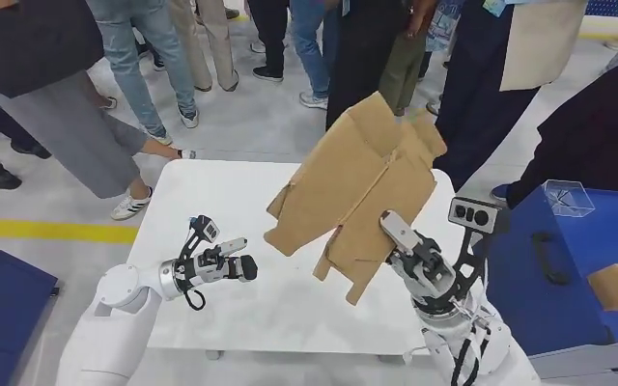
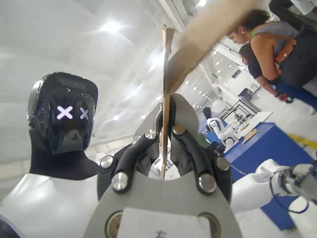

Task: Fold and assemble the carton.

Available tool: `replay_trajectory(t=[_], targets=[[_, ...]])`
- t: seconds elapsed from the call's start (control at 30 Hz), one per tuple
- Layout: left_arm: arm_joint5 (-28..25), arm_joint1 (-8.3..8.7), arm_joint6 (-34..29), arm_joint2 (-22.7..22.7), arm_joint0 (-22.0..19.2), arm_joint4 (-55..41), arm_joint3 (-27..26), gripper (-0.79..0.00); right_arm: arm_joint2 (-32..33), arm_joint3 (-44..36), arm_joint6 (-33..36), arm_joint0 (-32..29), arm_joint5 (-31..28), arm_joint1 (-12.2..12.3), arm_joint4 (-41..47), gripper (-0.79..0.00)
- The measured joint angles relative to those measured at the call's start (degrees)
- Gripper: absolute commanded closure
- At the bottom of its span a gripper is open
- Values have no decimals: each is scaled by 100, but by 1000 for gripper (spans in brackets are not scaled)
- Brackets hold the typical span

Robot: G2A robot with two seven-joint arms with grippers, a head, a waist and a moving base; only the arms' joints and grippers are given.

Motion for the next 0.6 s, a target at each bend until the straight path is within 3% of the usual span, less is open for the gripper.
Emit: replay_trajectory(t=[0.17,0.27,0.43,0.6], targets=[[-10,0,17,-15,1,-15,-15,-785,12,63,-31,-53,204,2,-9,0],[-168,29,242,-312,-1,-317,-236,-785,171,258,131,-198,630,35,-222,0],[-363,162,68,-886,-31,-148,-813,-785,557,586,1012,-520,1235,147,-811,0],[-545,228,-403,-807,-50,322,-1268,-785,809,704,1812,-755,1681,232,-905,0]])
